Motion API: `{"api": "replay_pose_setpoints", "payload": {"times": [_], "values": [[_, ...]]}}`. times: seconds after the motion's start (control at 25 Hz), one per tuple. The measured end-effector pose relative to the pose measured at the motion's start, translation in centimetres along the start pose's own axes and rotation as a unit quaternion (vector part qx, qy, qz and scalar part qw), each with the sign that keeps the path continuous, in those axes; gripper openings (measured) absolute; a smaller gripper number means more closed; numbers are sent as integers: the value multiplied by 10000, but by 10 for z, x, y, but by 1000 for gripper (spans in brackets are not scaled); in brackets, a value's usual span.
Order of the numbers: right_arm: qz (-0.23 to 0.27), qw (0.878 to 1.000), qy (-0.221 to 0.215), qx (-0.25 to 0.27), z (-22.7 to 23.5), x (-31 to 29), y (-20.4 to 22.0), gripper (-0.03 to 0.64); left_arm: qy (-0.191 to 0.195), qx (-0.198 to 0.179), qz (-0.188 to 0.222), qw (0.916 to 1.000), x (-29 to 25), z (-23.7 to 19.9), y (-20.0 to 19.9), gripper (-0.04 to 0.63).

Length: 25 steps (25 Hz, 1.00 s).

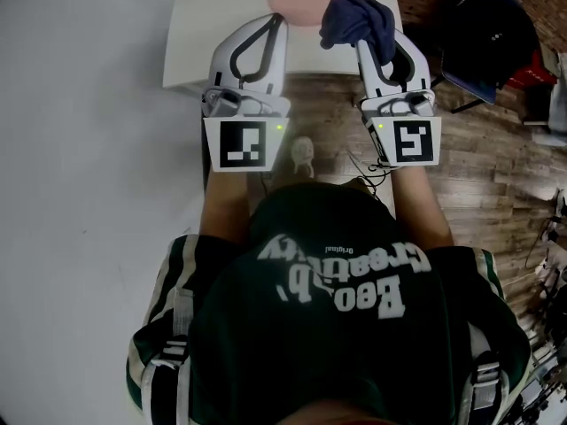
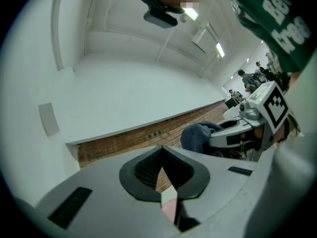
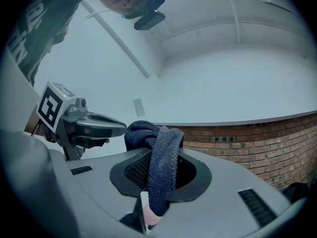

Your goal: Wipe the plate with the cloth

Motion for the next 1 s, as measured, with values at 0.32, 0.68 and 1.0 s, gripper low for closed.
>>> {"api": "replay_pose_setpoints", "payload": {"times": [0.32, 0.68, 1.0], "values": [[-124, 9991, 387, -69, 83, -103, 56, 64, 488, 28, 152, 9987, -147, -38, 62, -2], [-342, 9975, 606, -157, 120, -149, 98, 64, 821, 188, 103, 9964, -218, -49, 110, -2], [-392, 9971, 621, -196, 118, -149, 93, 64, 945, 233, 120, 9952, -223, -49, 109, -2]]}}
Point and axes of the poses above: the fingertips, and each gripper's own axes: x backward along the fingers, z to its right, y out of its underside, the point moved 8 cm from there along x, backward along the fingers, and after that the axes turned 9 degrees about -y, right-handed, at the moved point
